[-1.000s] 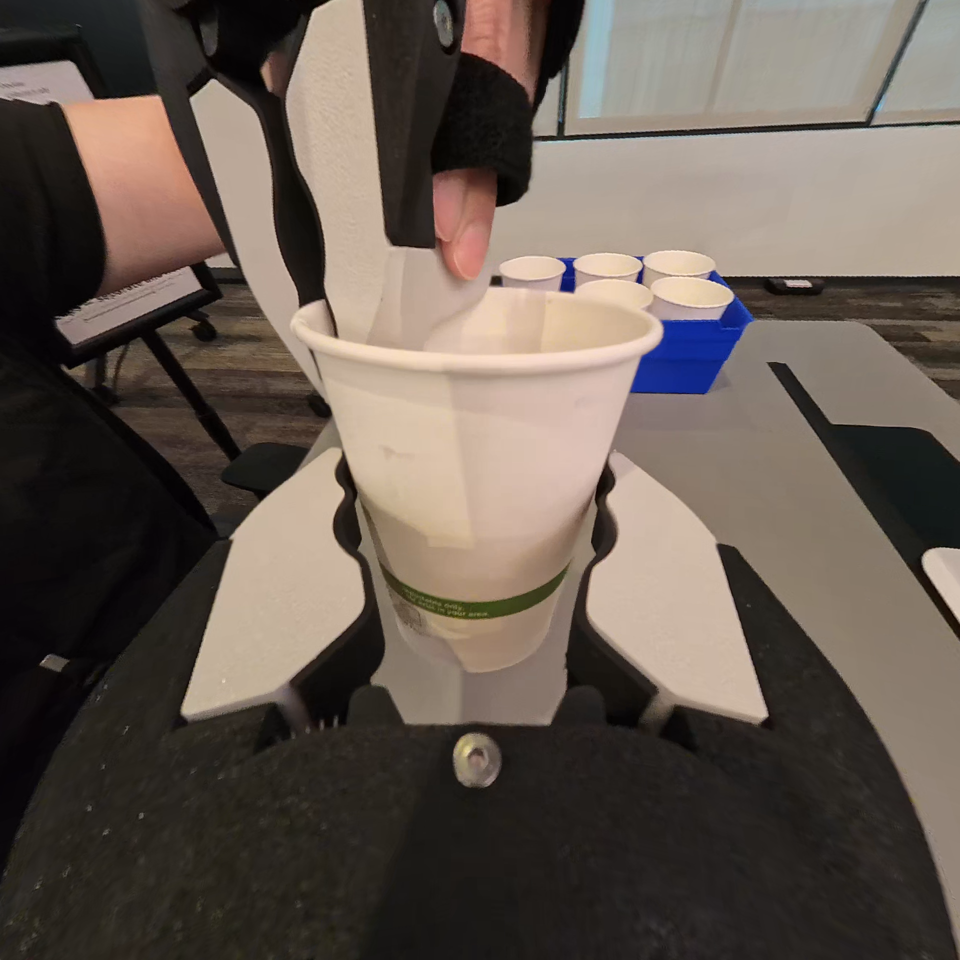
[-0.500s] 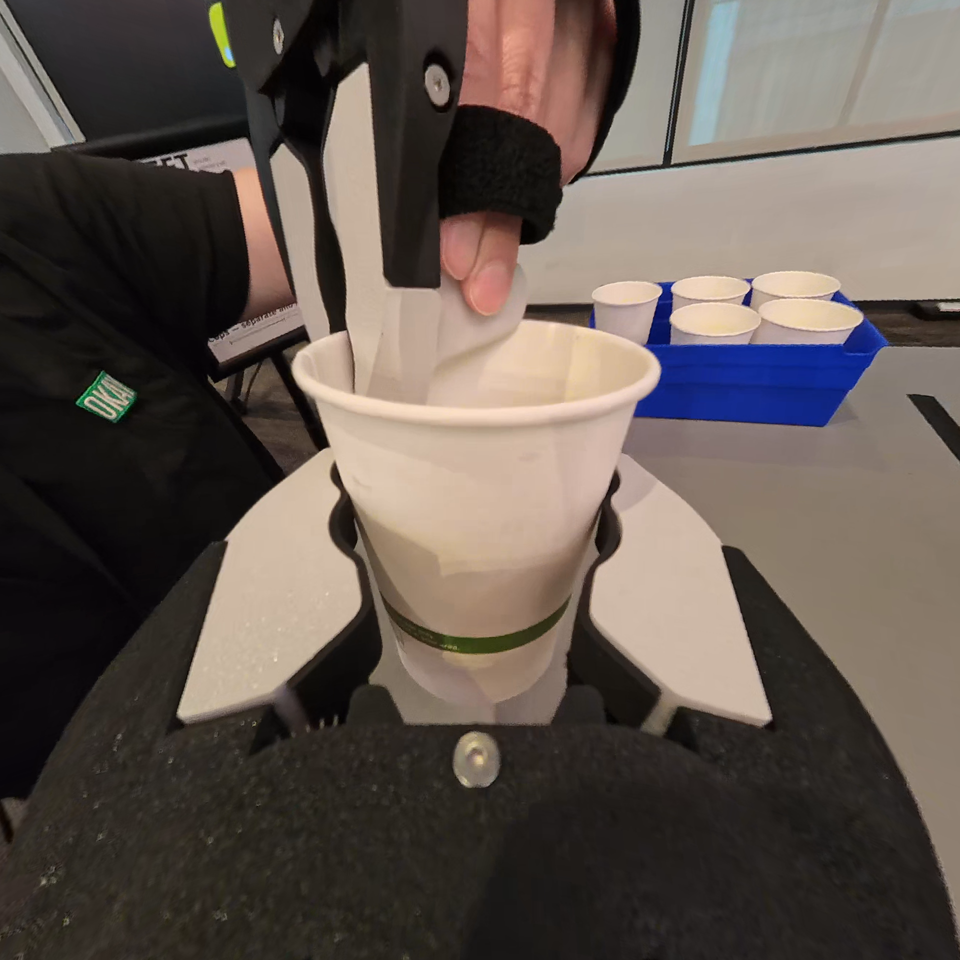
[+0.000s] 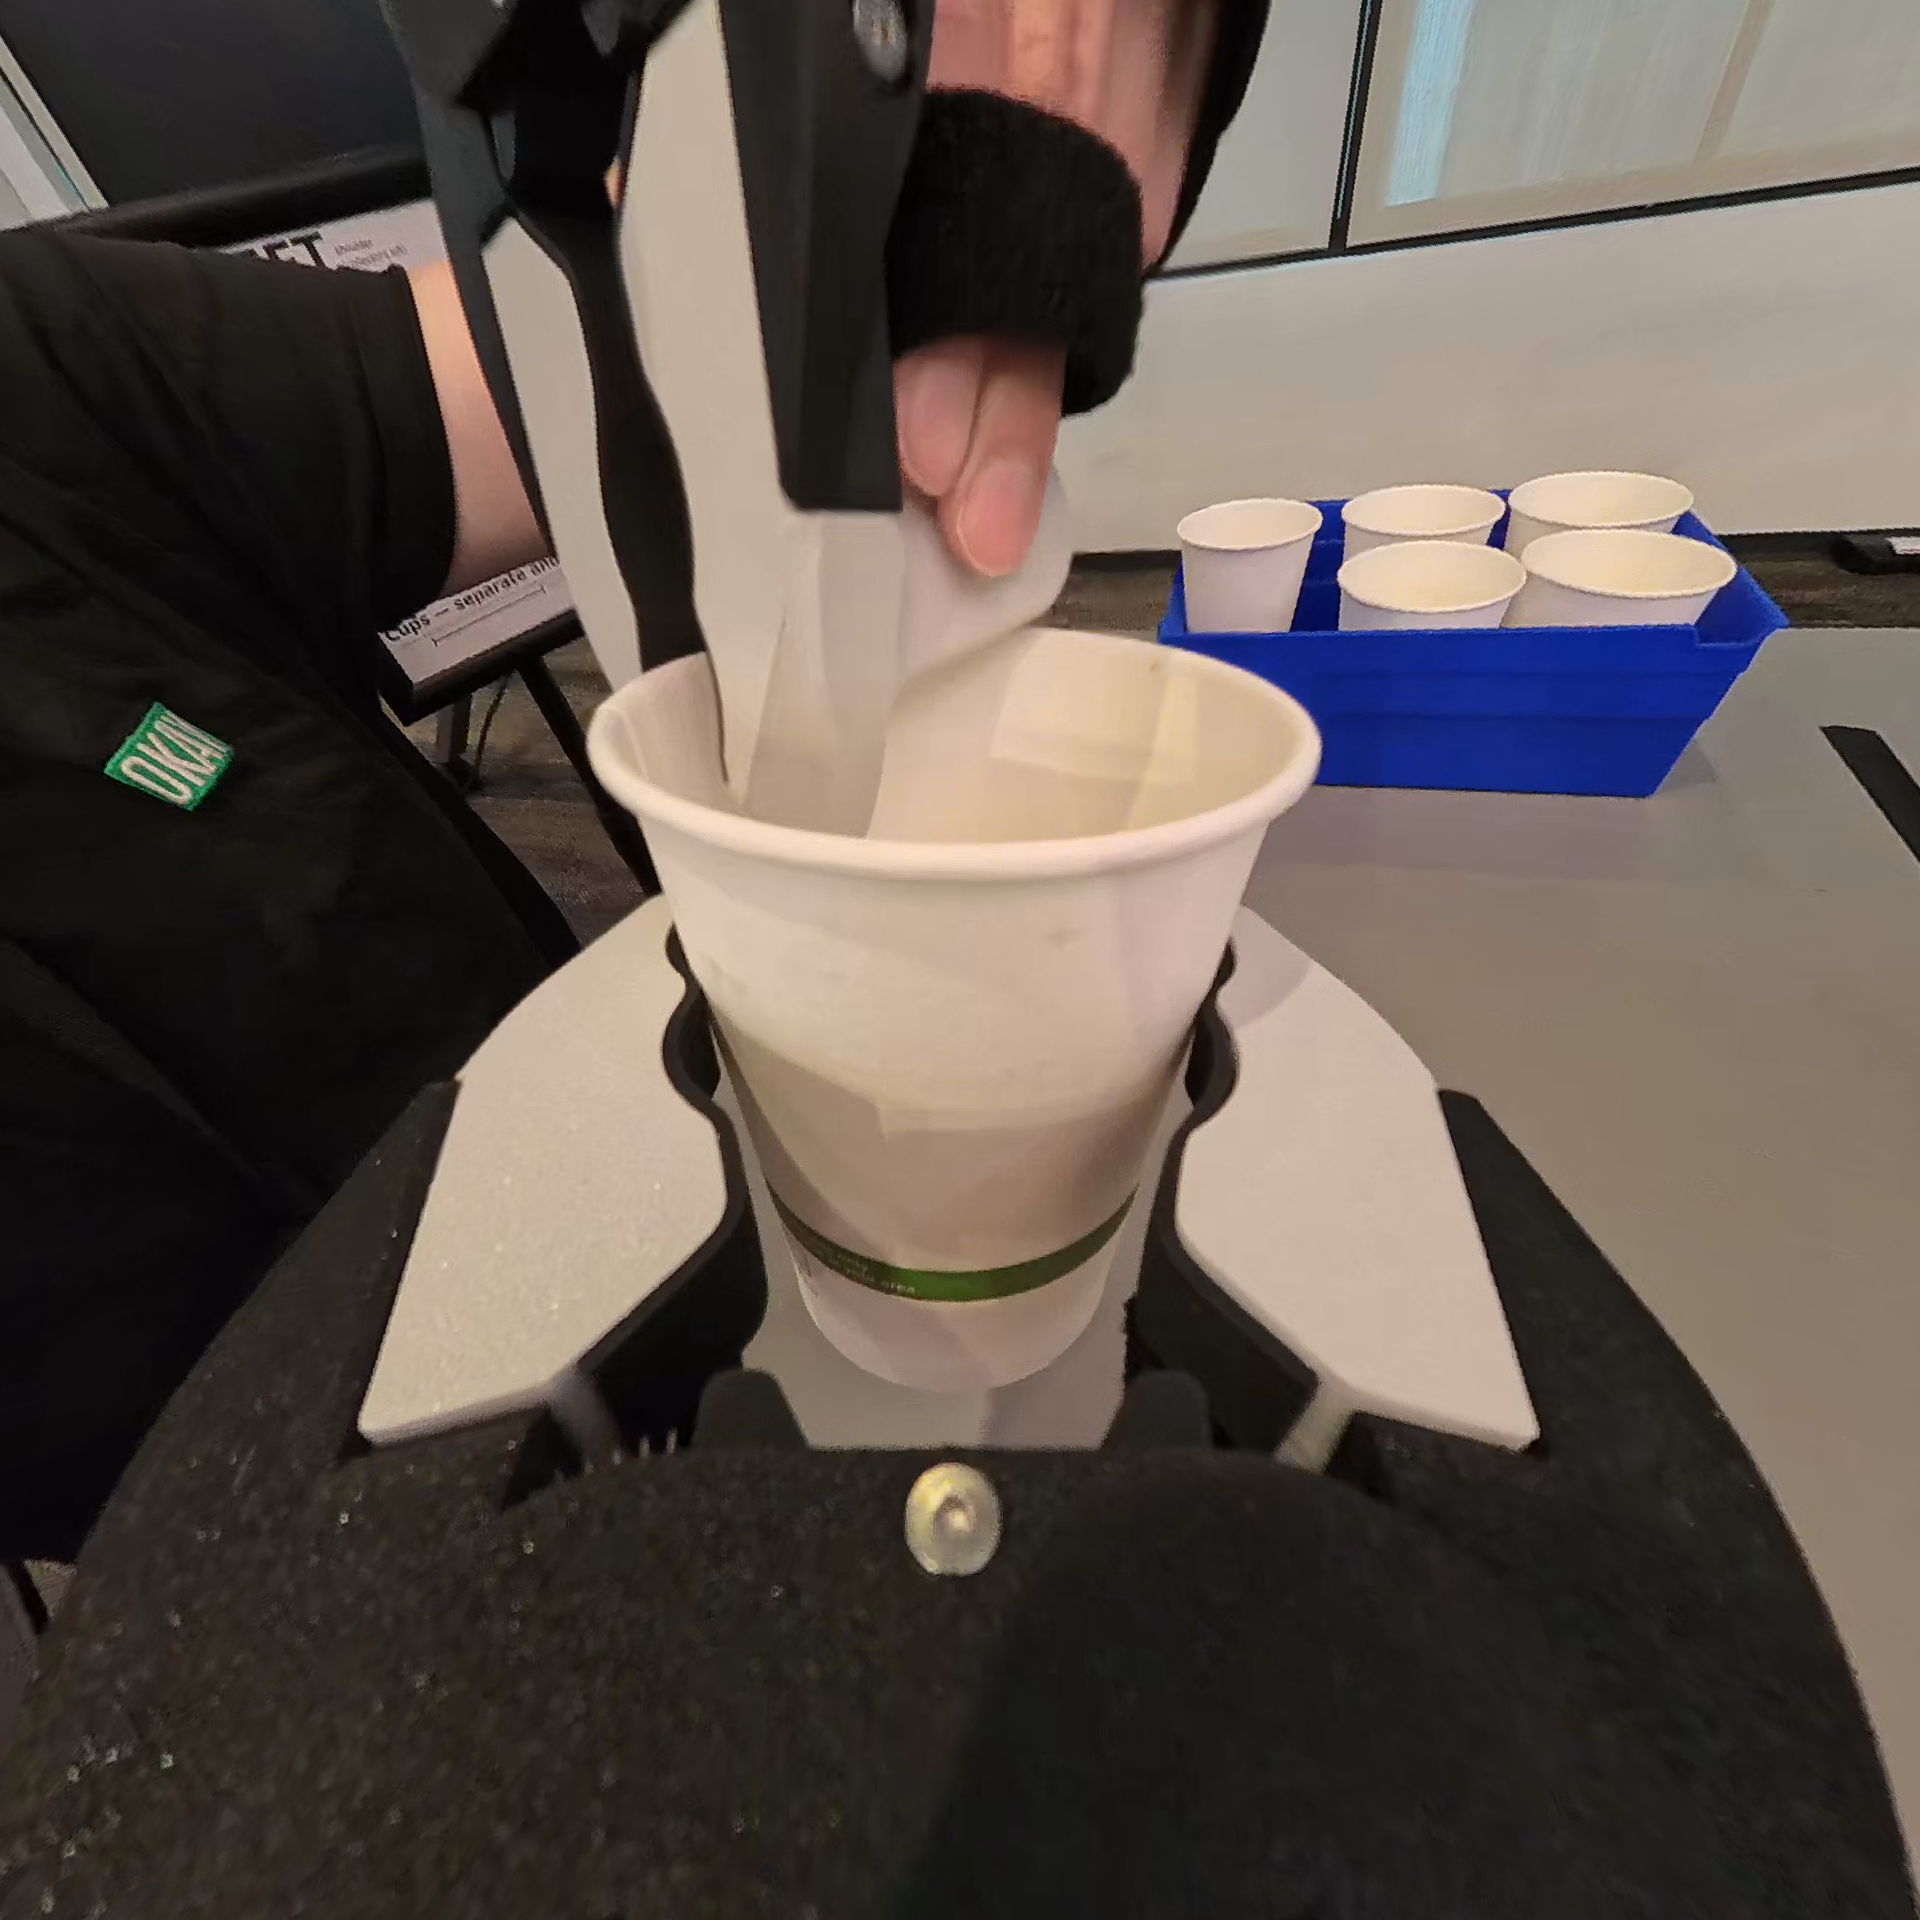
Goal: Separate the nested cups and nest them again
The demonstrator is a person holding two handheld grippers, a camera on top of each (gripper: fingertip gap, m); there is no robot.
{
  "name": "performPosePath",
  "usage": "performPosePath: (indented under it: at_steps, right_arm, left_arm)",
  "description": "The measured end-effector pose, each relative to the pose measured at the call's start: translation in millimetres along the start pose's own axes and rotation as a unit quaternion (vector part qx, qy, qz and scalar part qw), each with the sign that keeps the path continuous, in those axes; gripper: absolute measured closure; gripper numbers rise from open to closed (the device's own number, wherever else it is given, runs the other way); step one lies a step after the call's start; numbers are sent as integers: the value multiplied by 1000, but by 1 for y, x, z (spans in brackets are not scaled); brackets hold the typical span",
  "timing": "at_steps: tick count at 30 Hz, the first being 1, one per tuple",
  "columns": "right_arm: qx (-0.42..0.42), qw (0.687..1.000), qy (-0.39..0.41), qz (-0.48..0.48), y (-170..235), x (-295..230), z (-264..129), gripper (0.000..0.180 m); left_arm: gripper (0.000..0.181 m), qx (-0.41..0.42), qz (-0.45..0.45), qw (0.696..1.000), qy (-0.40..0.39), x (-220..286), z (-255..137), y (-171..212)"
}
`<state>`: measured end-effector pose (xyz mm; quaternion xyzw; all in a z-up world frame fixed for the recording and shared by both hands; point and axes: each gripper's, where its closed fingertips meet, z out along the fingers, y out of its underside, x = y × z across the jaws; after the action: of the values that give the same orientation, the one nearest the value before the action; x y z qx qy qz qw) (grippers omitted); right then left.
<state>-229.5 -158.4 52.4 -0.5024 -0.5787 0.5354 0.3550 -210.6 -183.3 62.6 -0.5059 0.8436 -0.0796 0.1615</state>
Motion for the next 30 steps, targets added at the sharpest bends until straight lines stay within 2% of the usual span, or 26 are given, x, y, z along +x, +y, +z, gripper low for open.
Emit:
performPosePath:
  at_steps: [3, 6, 10, 13, 16, 18, 19, 22, 23, 24, 27, 30]
  right_arm:
    - [-7, 1000, 6, -1, 3, 3, 2, 91]
    - [-9, 1000, 13, 3, 6, 7, -1, 90]
    - [0, 999, 42, 14, 10, 22, -14, 90]
    - [2, 995, 97, 12, 9, 39, -37, 90]
    - [19, 977, 210, -21, -13, 50, -90, 90]
    - [46, 946, 314, -61, -37, 47, -147, 90]
    - [60, 918, 383, -78, -47, 47, -185, 90]
    - [39, 784, 613, -91, -36, 44, -329, 90]
    - [26, 738, 670, -82, -20, 39, -376, 90]
    - [22, 705, 705, -66, 0, 33, -414, 90]
    - [54, 656, 752, 24, 77, 23, -485, 90]
    - [84, 631, 764, 104, 139, 21, -510, 89]
  left_arm:
    - [162, 27, -15, 1000, -6, -2, -5, -5]
    - [145, 41, -36, 997, -52, -14, -15, -2]
    - [141, 112, -78, 985, -108, -22, -42, 5]
    - [129, 181, -121, 963, -159, -23, -64, 15]
    - [129, 233, -173, 931, -221, -19, -82, 38]
    - [131, 248, -205, 911, -258, -11, -86, 61]
    - [131, 249, -221, 902, -274, -7, -86, 73]
    - [130, 254, -269, 879, -300, 10, -87, 104]
    - [130, 259, -285, 872, -304, 15, -88, 111]
    - [130, 262, -298, 864, -310, 20, -89, 118]
    - [131, 272, -313, 851, -321, 31, -91, 131]
    - [131, 264, -320, 847, -333, 34, -93, 139]
